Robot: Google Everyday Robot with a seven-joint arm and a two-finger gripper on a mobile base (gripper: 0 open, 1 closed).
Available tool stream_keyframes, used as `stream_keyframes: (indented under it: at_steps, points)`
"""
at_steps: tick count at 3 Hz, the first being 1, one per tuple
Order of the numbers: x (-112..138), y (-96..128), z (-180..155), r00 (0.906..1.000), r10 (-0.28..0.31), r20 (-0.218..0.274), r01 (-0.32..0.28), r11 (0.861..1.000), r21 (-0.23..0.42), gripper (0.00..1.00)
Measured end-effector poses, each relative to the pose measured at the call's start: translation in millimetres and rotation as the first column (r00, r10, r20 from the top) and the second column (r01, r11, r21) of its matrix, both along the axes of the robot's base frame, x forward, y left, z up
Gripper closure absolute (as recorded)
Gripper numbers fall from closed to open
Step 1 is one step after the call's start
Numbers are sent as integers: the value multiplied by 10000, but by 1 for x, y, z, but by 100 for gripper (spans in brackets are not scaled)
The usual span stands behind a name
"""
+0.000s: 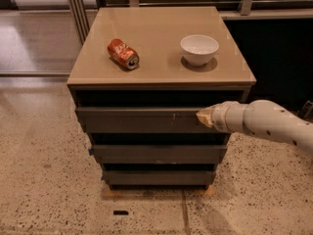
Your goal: Open top drawer
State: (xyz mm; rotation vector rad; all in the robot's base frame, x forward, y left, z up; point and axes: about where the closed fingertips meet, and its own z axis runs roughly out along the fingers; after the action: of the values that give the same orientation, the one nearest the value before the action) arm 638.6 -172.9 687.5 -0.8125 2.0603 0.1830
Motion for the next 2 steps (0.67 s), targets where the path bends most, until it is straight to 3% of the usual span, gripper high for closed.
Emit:
stream_keyframes:
  at_steps: [1,2]
  points:
    - [-1,0,-1,10000,0,1,0,10000,-1,100]
    - [9,-5,26,9997,-102,210,110,9991,-402,100]
